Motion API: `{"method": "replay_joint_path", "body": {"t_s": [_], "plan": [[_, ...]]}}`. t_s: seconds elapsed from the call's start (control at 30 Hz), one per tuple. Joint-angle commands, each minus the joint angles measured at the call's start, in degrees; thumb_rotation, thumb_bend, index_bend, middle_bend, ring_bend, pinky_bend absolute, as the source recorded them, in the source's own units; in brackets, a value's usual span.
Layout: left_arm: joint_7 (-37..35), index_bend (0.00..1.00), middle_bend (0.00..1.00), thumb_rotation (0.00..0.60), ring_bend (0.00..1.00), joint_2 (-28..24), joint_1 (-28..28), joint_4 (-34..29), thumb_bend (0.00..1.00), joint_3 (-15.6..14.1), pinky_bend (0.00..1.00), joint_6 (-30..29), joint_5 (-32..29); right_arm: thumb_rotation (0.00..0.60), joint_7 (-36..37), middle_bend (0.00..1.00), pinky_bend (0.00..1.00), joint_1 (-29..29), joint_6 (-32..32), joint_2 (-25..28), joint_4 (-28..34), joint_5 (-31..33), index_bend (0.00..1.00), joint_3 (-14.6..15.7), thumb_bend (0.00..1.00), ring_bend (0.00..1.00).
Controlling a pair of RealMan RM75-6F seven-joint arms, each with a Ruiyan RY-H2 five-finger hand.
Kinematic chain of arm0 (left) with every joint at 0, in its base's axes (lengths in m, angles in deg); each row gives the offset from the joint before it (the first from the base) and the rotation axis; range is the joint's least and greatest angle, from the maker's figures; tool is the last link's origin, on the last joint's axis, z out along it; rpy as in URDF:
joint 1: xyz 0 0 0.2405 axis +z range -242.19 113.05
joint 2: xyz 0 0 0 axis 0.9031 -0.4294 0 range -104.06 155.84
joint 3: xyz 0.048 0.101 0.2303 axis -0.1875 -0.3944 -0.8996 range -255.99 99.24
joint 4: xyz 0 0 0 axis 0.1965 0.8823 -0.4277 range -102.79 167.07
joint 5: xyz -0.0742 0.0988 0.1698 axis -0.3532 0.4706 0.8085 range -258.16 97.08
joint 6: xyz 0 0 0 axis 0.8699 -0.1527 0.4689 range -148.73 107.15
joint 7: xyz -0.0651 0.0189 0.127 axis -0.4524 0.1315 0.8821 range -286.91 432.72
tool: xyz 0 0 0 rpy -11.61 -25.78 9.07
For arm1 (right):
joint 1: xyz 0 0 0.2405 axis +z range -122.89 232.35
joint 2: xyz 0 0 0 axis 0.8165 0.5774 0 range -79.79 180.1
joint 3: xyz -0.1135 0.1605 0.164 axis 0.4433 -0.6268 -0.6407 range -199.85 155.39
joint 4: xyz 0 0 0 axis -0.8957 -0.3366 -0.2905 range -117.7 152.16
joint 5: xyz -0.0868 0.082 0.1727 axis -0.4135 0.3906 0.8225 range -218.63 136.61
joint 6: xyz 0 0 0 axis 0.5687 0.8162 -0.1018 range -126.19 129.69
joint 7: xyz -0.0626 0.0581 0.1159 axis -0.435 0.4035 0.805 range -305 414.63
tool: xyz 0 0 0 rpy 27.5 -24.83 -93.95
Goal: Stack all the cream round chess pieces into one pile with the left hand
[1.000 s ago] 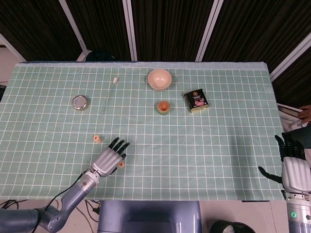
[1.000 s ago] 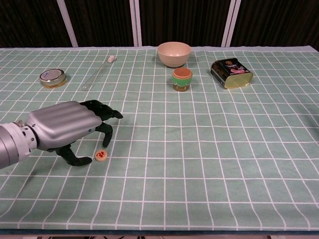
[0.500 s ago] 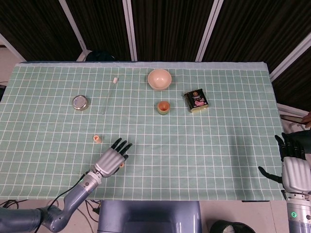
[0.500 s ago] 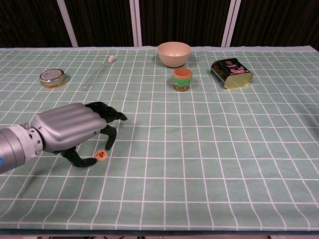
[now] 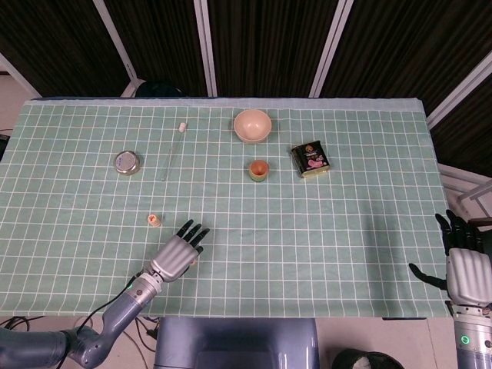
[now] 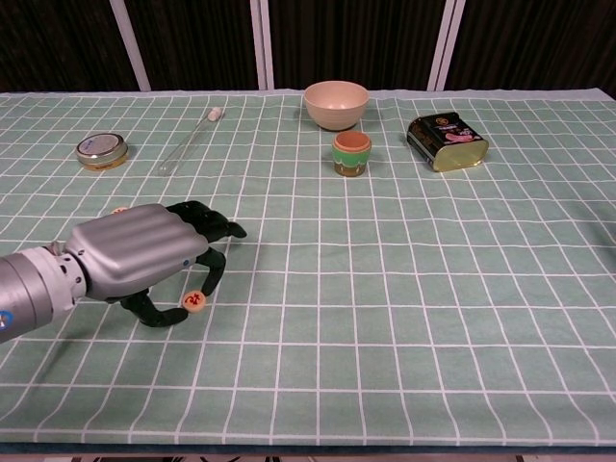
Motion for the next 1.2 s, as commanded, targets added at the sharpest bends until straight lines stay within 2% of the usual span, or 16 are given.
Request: {"method": "replay_joint_path", "body": {"t_s": [0.03, 0.37, 0.77, 0.97, 1.2], "plan": [[0.21, 0.49, 0.06, 0.600, 0.00, 0.13, 0.06, 0.07, 0.30, 0.00, 0.00, 0.00, -0.16, 0.600, 0.04, 0.01, 0.00, -0.01, 0.01, 0.01, 0.00, 0.01, 0.09, -0.01, 0.23, 0.00], [-1.50, 0.49, 0.06, 0.600, 0.00, -1.58, 0.54, -1.97, 0.31, 1.23, 0.00, -1.95, 0.61, 0.600, 0.17, 0.01, 0.00, -0.03, 0.09, 0.03, -0.01, -0.11, 0.09, 0.00, 0.23, 0.00], [-7.50, 0.49, 0.06, 0.600, 0.00, -9.55, 1.81, -5.71, 0.31, 5.76, 0.00, -5.57, -0.78, 0.600, 0.15, 0.01, 0.00, -0.06, 0.16, 0.11, 0.01, -0.20, 0.09, 0.03, 0.23, 0.00], [-10.70, 0.49, 0.06, 0.600, 0.00, -12.59, 2.59, -3.93, 0.31, 7.34, 0.00, -5.88, -3.01, 0.600, -0.06, 0.01, 0.00, -0.12, 0.37, 0.04, 0.13, -0.42, 0.09, 0.11, 0.23, 0.00], [-12.62, 0.49, 0.06, 0.600, 0.00, -12.37, 2.41, -0.21, 0.31, 7.98, 0.00, -4.60, -4.74, 0.600, -0.33, 0.01, 0.00, -0.10, 0.39, -0.09, 0.14, -0.52, 0.09, 0.16, 0.23, 0.00]]}}
